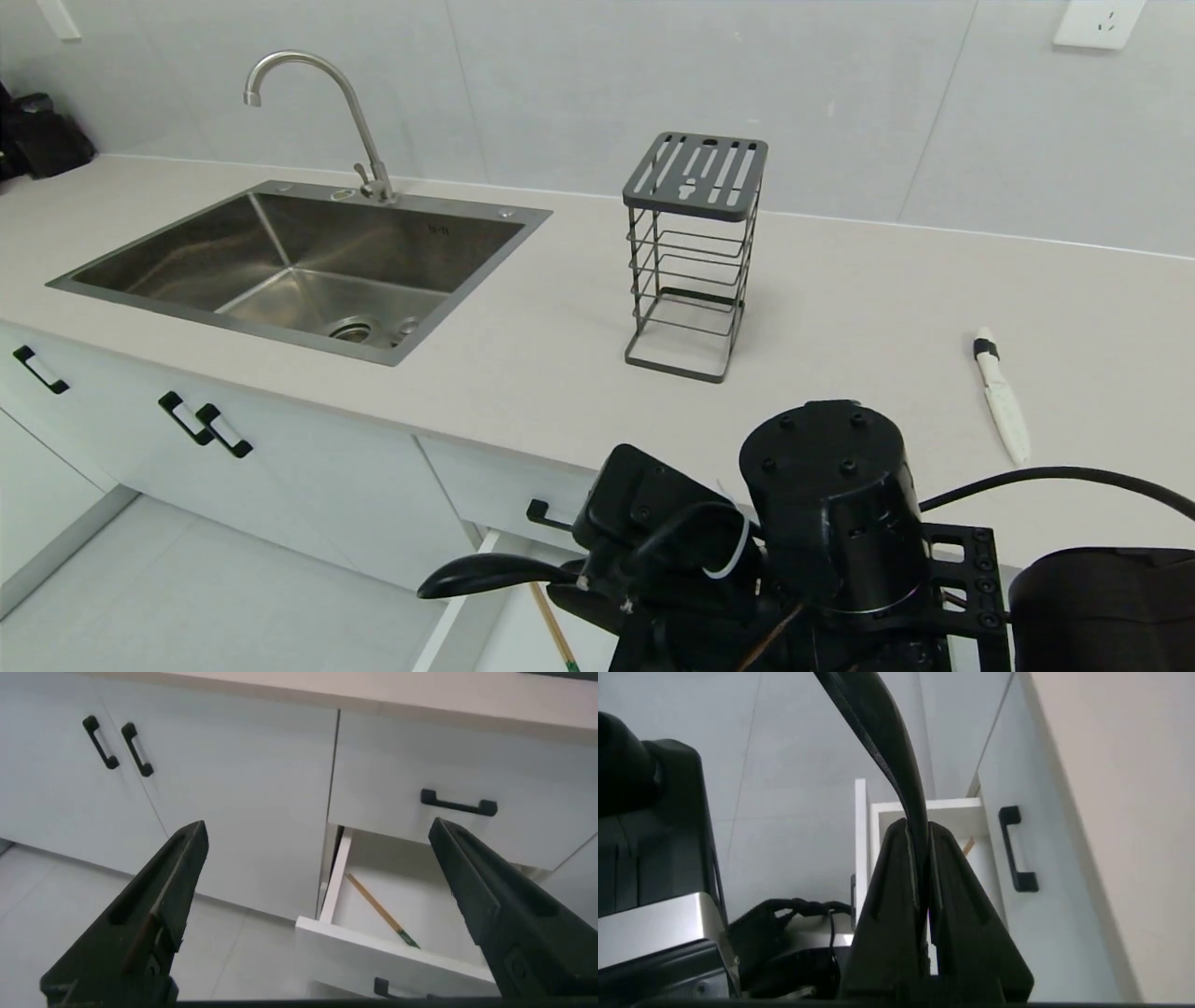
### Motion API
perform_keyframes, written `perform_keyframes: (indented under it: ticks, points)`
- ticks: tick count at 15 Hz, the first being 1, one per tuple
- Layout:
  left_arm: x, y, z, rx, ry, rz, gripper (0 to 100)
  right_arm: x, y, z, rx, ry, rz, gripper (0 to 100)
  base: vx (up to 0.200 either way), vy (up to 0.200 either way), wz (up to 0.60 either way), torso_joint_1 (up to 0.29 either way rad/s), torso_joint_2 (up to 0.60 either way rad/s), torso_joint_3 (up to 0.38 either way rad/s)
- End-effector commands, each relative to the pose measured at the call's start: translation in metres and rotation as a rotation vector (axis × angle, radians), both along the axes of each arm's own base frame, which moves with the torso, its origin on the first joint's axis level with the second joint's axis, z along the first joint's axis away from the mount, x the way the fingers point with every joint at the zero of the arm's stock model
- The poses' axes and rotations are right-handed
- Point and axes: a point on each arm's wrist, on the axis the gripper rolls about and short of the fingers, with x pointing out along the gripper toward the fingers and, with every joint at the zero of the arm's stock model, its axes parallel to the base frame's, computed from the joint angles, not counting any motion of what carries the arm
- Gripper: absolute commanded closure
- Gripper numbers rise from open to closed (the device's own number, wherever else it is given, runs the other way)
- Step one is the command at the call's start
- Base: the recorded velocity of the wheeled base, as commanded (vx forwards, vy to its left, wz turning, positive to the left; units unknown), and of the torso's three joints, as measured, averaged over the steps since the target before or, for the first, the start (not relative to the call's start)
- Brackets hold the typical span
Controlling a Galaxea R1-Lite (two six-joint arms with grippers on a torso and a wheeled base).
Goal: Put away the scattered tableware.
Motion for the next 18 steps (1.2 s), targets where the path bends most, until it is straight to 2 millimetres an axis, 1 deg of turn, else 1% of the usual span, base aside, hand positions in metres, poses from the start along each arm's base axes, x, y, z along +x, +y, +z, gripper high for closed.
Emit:
perform_keyframes:
  ticks: [1,10,15,17,18]
  points:
    - [0.0,0.0,0.0,-0.001,-0.001,0.0,0,-0.001,0.0,0.0,0.0,0.0,0.002,100,0.0,0.0,0.0,-0.266,0.52,0.251]
    - [0.0,0.0,0.0,-0.001,-0.001,0.0,0,-0.005,0.002,0.001,0.004,0.0,0.017,100,0.0,0.0,0.0,-0.257,0.5,0.244]
    - [0.0,0.0,0.0,-0.001,-0.001,0.0,0,-0.006,0.003,0.002,0.008,-0.002,0.022,100,0.0,0.0,0.0,-0.248,0.43,0.191]
    - [0.0,0.0,0.0,-0.001,-0.001,0.0,0,-0.012,-0.001,0.006,0.004,0.001,0.034,100,0.0,0.0,0.0,-0.251,0.35,0.122]
    - [0.0,0.0,0.0,-0.001,-0.001,0.0,0,-0.023,-0.006,0.003,-0.014,0.01,0.058,100,0.0,0.0,0.0,-0.246,0.35,0.168]
